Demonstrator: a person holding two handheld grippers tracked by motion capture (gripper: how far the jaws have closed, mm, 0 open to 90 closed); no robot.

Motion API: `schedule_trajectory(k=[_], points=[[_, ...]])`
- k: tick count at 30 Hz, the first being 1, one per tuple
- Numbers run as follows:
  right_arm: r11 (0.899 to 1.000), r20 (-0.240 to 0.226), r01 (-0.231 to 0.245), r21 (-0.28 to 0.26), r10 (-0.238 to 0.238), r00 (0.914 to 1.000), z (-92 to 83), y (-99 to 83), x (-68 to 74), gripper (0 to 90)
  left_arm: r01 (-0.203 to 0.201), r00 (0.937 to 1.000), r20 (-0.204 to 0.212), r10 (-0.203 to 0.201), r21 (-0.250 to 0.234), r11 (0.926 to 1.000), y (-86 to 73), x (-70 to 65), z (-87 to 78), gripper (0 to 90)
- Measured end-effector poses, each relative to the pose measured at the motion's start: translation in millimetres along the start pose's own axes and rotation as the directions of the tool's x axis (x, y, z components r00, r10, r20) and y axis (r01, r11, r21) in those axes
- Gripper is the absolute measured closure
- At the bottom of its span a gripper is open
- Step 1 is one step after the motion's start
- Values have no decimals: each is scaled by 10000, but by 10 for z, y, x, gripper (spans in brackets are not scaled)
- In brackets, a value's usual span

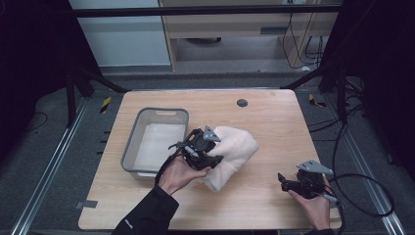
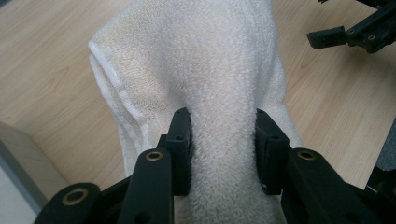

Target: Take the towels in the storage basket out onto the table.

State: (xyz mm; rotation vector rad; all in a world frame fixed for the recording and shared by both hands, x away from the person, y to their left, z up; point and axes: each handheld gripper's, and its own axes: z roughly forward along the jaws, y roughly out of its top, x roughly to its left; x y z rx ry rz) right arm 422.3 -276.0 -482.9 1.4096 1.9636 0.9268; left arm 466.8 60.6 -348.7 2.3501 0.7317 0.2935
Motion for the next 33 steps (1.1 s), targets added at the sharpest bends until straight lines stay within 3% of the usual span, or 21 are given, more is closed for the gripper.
schedule_trajectory(k=[9, 20, 28, 33], points=[[9998, 6, 98, 171, -98, 10000, 18, -5, 1, 116, -106, 9999, 133, 100, 462, 9989, -84, -12, 222, 643], [9994, 165, 217, 273, -222, 9996, 25, -7, -4, 116, -144, 9990, 423, 116, 659, 9977, -189, -43, 402, 642], [9997, 323, -126, 208, 120, 9994, 23, -44, -73, 119, -356, 9982, 505, 308, 971, 9946, -284, -102, 609, 627], [9997, 341, -13, 241, 5, 9994, 34, -51, -78, 119, -430, 9981, 483, 384, 982, 9942, -340, -143, 697, 593]])
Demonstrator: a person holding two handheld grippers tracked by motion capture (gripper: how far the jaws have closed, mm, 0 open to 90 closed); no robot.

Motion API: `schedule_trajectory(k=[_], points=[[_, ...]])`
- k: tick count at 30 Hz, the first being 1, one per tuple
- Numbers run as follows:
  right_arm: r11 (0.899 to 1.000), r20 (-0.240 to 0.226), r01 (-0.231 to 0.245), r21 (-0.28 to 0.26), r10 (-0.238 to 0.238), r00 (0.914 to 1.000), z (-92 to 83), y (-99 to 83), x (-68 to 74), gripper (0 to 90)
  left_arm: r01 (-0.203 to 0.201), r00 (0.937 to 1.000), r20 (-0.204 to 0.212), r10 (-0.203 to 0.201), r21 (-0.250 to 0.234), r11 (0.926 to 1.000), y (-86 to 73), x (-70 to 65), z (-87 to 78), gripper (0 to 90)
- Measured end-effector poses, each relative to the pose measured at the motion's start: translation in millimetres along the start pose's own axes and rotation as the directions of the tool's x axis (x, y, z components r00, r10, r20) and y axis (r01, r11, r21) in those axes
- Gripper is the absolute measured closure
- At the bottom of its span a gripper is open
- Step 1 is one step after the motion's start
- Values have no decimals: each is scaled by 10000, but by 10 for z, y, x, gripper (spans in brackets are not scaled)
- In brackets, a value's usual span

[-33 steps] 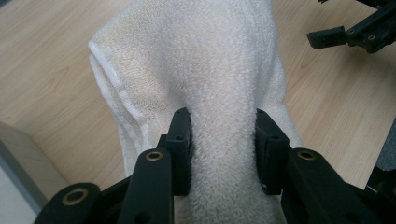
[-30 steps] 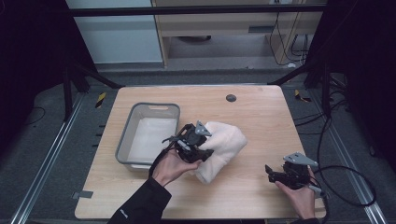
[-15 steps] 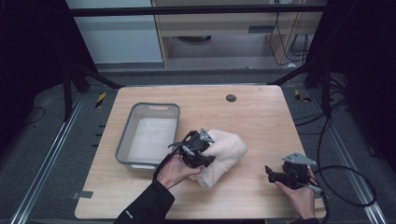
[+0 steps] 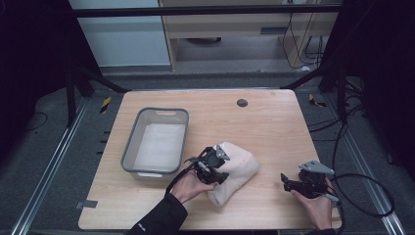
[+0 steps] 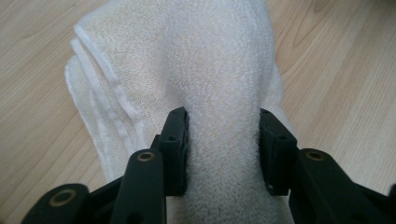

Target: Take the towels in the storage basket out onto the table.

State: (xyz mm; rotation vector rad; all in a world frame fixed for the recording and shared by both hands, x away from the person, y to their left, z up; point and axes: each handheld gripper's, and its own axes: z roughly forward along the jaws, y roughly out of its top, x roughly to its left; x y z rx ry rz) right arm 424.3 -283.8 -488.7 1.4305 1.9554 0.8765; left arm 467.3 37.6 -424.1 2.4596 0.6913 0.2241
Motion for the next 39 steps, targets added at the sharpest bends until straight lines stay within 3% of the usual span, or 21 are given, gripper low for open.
schedule_trajectory(k=[4, 11, 22, 30, 39], points=[[10000, 12, -79, 19, 79, 10000, 2, -7, -1, 118, -12, 9999, 101, 11, 153, 9999, -42, -4, 47, 536], [10000, -68, -38, 85, 39, 10000, 17, -18, 4, 113, 103, 9995, 309, -104, 16, 9999, -108, 13, 62, 386], [9999, -76, 22, 108, -21, 10000, 27, -26, 3, 98, -26, 9998, 177, 29, -178, 9998, -215, 55, -48, 145], [9999, -80, 51, 135, -50, 10000, 32, -30, 8, 86, 149, 9999, -56, -154, -791, 9968, -369, 89, -242, 99], [9999, -103, 46, 103, -44, 9999, 32, -33, 15, 81, 380, 9987, -270, -438, -1849, 9820, -658, 88, -461, 100]])
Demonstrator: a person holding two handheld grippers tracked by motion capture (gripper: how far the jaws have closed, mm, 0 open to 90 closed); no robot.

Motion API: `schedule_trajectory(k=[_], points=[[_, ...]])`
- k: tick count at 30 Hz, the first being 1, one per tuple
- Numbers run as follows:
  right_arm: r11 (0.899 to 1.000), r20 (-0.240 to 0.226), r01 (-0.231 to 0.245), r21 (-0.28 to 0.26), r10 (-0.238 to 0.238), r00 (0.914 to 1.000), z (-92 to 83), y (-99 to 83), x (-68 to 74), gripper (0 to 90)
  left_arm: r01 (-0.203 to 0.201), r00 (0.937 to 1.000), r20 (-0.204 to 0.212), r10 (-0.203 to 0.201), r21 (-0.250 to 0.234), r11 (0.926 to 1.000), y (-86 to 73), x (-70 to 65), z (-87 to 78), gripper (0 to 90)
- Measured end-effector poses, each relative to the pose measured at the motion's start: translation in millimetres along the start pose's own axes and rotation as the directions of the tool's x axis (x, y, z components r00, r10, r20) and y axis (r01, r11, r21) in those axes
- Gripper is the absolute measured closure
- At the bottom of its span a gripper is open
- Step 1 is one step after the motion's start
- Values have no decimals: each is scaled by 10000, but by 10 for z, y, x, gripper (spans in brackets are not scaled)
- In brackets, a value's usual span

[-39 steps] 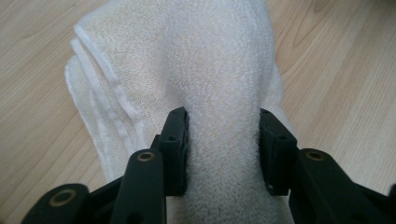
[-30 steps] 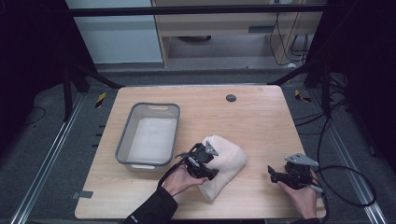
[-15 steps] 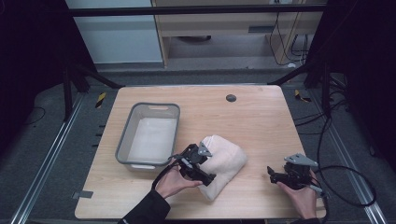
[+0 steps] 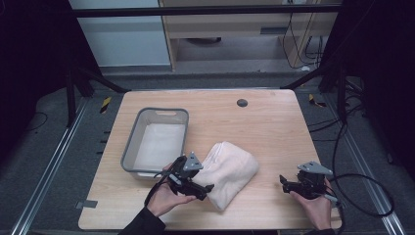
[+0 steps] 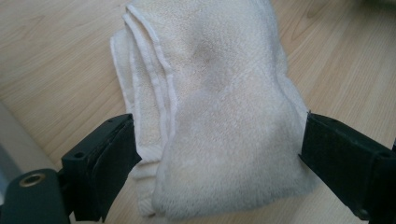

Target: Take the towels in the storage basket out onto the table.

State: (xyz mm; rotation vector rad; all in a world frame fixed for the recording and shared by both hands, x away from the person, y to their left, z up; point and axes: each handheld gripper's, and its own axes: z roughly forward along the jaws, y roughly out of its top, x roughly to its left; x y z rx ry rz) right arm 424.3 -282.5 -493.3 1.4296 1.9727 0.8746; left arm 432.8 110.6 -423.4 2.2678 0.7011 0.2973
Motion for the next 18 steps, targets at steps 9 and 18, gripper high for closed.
schedule_trajectory(k=[9, 18], points=[[10000, -24, 54, -14, -54, 10000, -6, -3, 6, 78, 429, 9987, -237, -448, -754, 9962, -161, 1, -226, 112], [10000, -85, 55, -49, -55, 9999, -9, -8, 17, 72, 981, 9920, -664, -1070, -1258, 9872, -320, 78, -372, 129]])
